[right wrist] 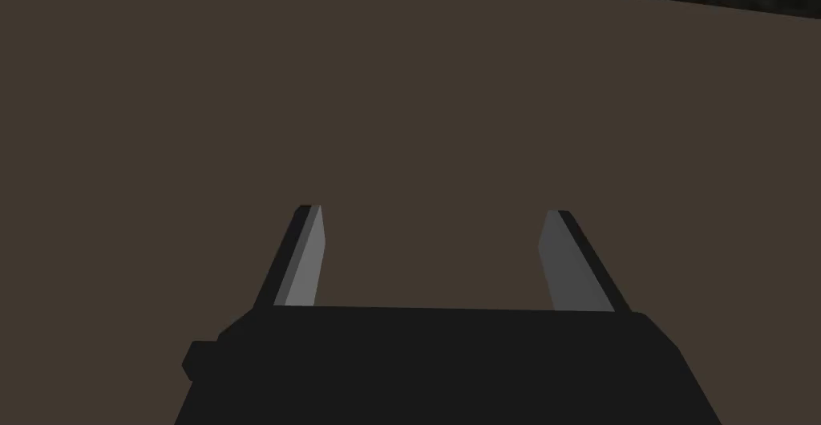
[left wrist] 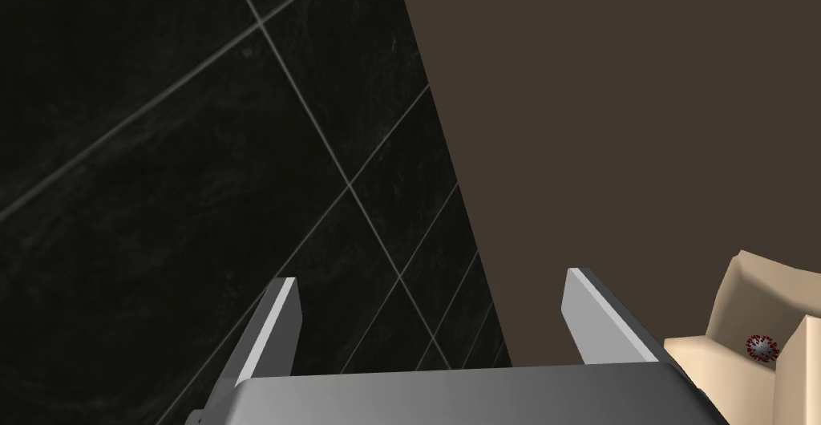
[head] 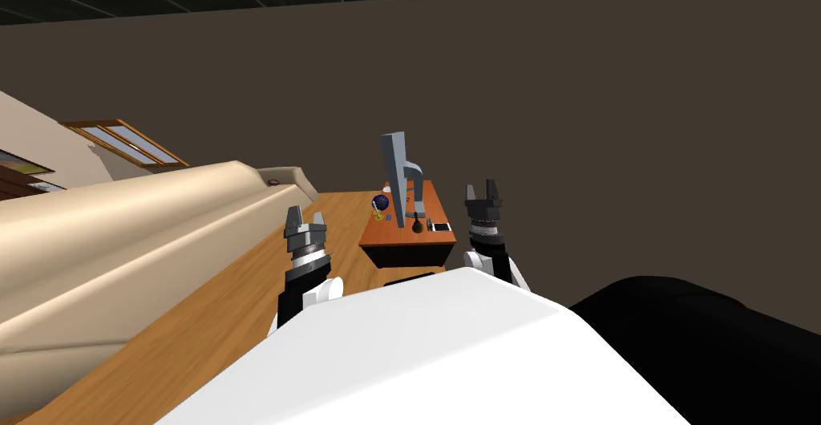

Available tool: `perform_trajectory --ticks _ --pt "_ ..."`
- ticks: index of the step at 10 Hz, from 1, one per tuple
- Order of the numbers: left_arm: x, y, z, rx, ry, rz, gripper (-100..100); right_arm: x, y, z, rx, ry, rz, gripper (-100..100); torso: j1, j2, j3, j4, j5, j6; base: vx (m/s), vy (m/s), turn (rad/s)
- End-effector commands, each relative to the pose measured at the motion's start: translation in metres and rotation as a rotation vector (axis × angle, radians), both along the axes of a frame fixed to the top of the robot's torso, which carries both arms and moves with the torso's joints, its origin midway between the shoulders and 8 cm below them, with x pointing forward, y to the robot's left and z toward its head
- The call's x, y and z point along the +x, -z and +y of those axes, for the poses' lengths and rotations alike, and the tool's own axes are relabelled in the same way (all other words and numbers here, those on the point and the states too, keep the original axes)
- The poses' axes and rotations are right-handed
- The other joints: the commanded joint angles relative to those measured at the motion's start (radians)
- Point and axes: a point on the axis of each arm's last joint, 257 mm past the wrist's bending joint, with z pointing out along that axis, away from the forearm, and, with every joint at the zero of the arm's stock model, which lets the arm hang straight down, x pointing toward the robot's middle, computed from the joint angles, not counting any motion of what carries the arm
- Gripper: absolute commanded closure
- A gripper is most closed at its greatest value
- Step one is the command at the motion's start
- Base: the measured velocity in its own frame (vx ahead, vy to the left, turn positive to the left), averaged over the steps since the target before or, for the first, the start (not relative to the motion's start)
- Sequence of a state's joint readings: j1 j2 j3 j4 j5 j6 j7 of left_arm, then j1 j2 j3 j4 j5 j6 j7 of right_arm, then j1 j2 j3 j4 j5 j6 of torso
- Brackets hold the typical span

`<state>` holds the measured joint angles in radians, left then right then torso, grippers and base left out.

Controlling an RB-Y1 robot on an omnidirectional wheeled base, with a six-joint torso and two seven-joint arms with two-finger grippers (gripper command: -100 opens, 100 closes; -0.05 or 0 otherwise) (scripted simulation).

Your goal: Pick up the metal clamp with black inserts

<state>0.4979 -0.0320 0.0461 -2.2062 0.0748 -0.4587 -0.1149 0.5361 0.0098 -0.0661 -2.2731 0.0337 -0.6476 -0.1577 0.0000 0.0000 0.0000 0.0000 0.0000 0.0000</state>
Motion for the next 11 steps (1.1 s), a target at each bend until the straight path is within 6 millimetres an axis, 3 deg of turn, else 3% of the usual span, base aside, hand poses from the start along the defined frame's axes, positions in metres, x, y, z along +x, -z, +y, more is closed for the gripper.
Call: perform_trajectory --ticks 1,6,7,11 --pt "0.0 0.0 0.0 0.0 0.0 0.0 0 0.016 0.007 -0.002 -0.002 -0.033 0.036 -100 0.0 0.0 0.0 0.0 0.0 0.0 -0.014 0.022 0.099" --pt "0.0 0.0 0.0 0.0 0.0 0.0 0 0.069 0.04 -0.023 0.055 -0.095 0.167 -100 0.001 0.0 0.0 0.0 0.0 0.0 -0.016 0.023 0.058" --pt "0.0 0.0 0.0 0.0 0.0 0.0 0 0.07 0.041 -0.023 0.057 -0.094 0.172 -100 0.001 0.0 0.0 0.0 0.0 0.0 -0.01 0.004 0.017" --pt "0.0 0.0 0.0 0.0 0.0 0.0 0 0.113 0.075 -0.047 0.15 -0.121 0.291 -100 0.0 0.0 0.0 0.0 0.0 0.0 -0.011 0.001 0.035"
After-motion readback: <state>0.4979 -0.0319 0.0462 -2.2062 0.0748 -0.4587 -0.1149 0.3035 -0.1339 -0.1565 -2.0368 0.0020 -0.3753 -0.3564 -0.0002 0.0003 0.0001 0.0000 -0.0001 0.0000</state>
